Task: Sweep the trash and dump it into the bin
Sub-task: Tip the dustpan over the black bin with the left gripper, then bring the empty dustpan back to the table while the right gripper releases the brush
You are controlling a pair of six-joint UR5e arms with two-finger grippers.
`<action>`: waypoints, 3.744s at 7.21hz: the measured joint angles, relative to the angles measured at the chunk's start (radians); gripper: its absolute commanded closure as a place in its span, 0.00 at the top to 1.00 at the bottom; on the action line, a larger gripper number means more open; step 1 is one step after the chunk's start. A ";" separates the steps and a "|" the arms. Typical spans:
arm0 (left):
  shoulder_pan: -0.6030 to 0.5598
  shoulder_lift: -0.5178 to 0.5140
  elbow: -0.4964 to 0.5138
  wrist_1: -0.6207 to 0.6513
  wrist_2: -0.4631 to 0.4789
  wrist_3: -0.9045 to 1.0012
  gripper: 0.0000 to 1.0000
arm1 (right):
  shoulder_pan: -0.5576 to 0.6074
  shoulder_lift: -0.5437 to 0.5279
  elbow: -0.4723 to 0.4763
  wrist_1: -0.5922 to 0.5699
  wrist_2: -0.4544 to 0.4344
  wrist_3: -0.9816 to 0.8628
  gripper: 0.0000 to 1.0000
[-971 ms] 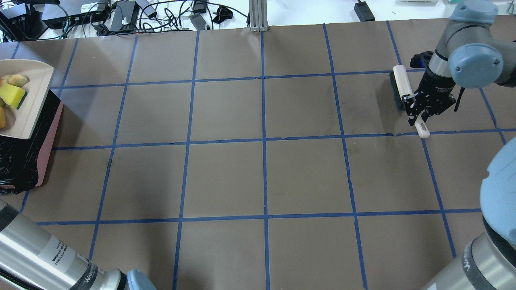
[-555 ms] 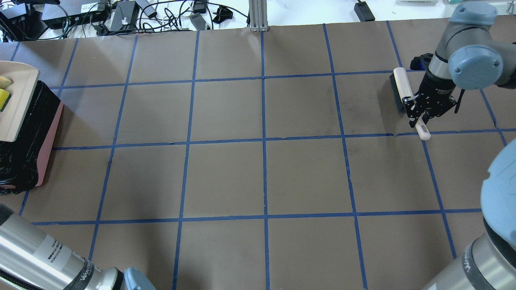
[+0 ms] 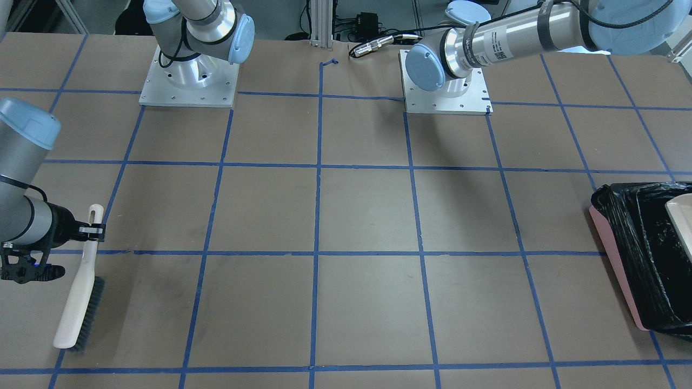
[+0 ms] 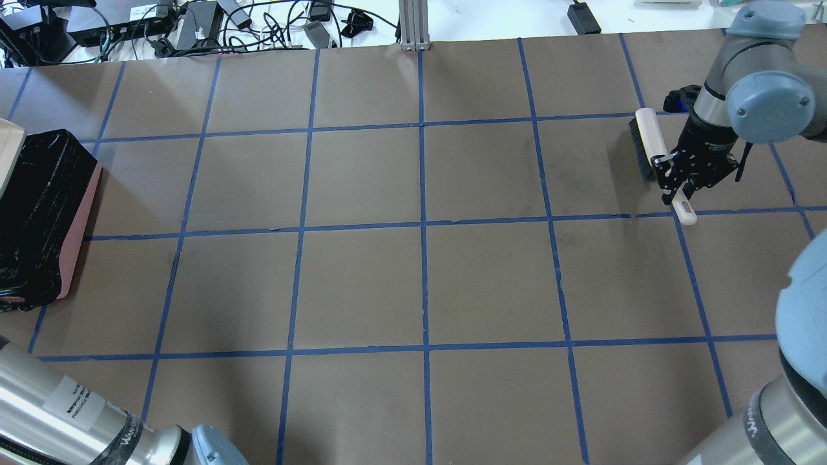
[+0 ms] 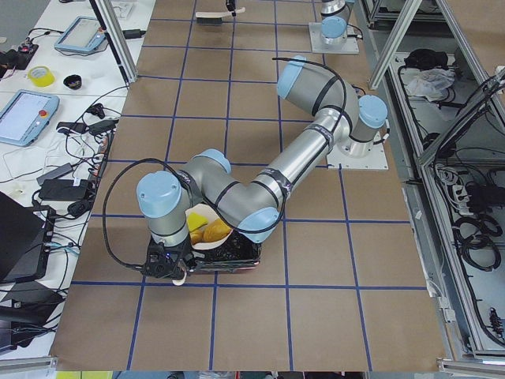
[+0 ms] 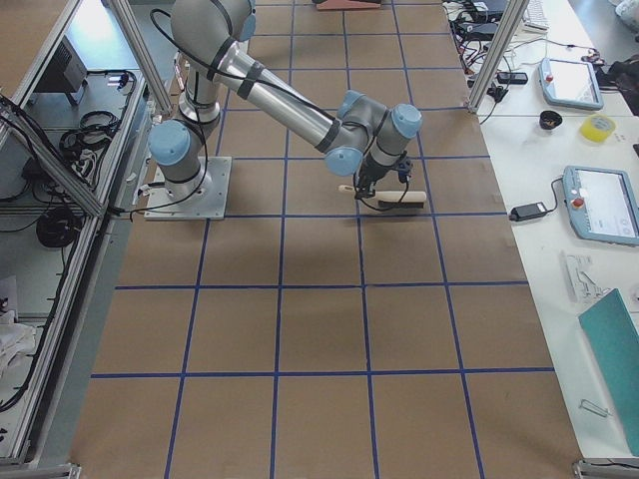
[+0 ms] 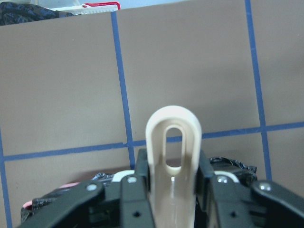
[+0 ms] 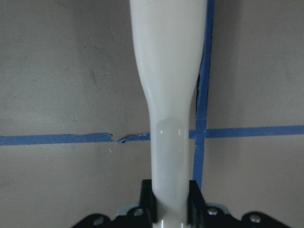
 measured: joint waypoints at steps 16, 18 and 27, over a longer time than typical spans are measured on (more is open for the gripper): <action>-0.145 0.182 -0.229 0.435 0.215 0.091 0.00 | 0.041 -0.152 0.020 -0.087 0.029 -0.001 1.00; -0.192 0.188 -0.144 0.282 0.203 -0.013 0.00 | 0.098 -0.241 0.009 -0.038 0.054 0.029 1.00; -0.396 0.092 -0.216 -0.160 -0.092 -0.584 0.00 | 0.292 -0.373 -0.092 0.175 0.080 0.234 1.00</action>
